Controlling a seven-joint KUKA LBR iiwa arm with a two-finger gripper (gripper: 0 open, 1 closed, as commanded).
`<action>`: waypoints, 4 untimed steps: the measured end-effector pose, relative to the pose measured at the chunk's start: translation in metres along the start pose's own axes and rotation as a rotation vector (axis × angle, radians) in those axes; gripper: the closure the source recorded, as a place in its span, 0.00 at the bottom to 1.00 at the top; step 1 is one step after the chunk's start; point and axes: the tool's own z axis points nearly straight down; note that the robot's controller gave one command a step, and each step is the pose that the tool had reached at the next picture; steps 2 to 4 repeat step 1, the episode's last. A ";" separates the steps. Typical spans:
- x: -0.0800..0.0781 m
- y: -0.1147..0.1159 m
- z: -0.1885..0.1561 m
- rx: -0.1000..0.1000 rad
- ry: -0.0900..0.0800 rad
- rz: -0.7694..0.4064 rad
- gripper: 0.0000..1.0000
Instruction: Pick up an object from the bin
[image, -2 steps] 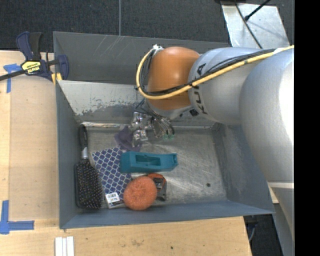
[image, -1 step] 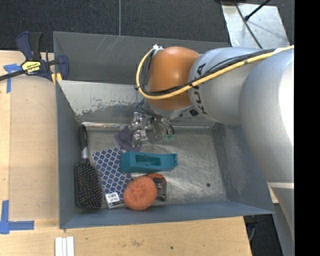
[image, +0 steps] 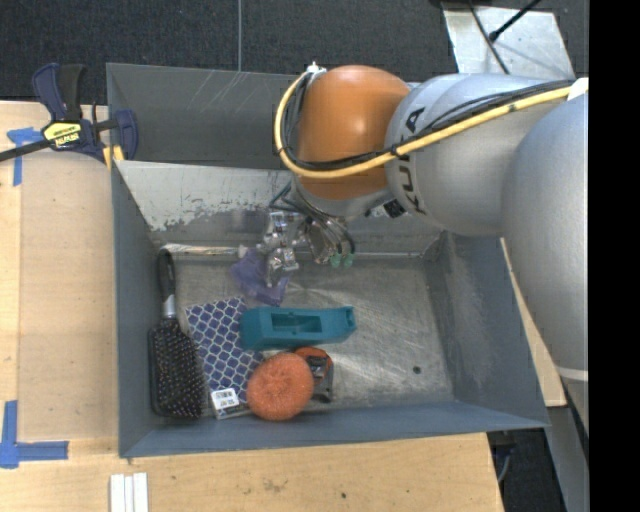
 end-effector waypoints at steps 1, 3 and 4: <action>0.026 -0.021 -0.066 -0.001 0.001 0.010 1.00; 0.026 -0.021 -0.066 -0.001 0.001 0.010 1.00; 0.026 -0.021 -0.066 -0.001 0.001 0.010 1.00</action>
Offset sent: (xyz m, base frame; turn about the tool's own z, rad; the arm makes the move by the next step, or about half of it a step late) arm 0.0000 0.0000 0.0000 0.0000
